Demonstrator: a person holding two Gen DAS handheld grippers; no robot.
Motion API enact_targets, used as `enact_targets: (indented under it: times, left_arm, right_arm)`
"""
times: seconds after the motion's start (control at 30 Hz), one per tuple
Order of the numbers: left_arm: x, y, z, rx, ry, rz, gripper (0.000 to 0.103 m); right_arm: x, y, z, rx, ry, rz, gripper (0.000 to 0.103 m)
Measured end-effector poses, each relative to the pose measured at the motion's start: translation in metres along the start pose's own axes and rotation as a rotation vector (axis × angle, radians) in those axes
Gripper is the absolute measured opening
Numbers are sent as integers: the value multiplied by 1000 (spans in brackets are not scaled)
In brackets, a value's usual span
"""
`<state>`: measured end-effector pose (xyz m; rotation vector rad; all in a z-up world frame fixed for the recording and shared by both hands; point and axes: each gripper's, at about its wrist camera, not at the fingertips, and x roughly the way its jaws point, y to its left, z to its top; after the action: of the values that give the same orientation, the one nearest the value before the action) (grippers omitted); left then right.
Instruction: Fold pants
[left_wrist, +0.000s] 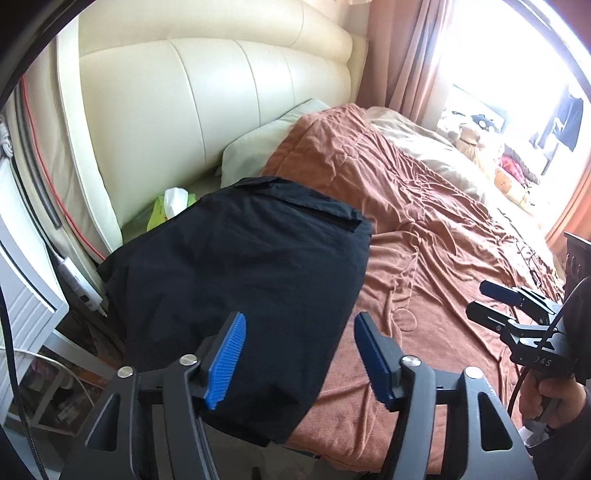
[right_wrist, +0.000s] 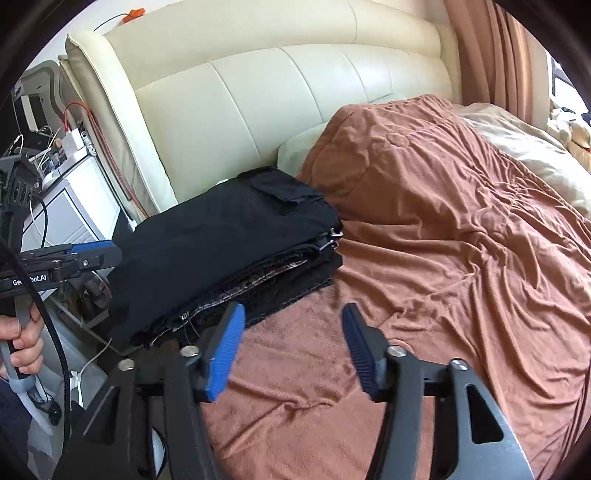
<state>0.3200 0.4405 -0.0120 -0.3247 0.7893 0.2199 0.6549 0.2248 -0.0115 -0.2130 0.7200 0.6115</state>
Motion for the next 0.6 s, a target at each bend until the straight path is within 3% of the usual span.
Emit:
enact_targets:
  times: [0.07,0.13,0.27,0.6]
  left_arm:
    - [-14,-12,-2,8,-33,-10,92]
    - [-26,-23,-4,14,-56,-12,102]
    - [-48,-49,-8,46,-86,-15,102]
    - [-107,-112,-20,130,-140,-35,102]
  right_arm:
    - [-25,-3,-4,1,-18,-36,81]
    - [-48,-5,-11,10,-19,-38,85]
    - [-96,-7,-25,22,-40,-82,103]
    - [-199,-4,-54,45,-99,-143,103]
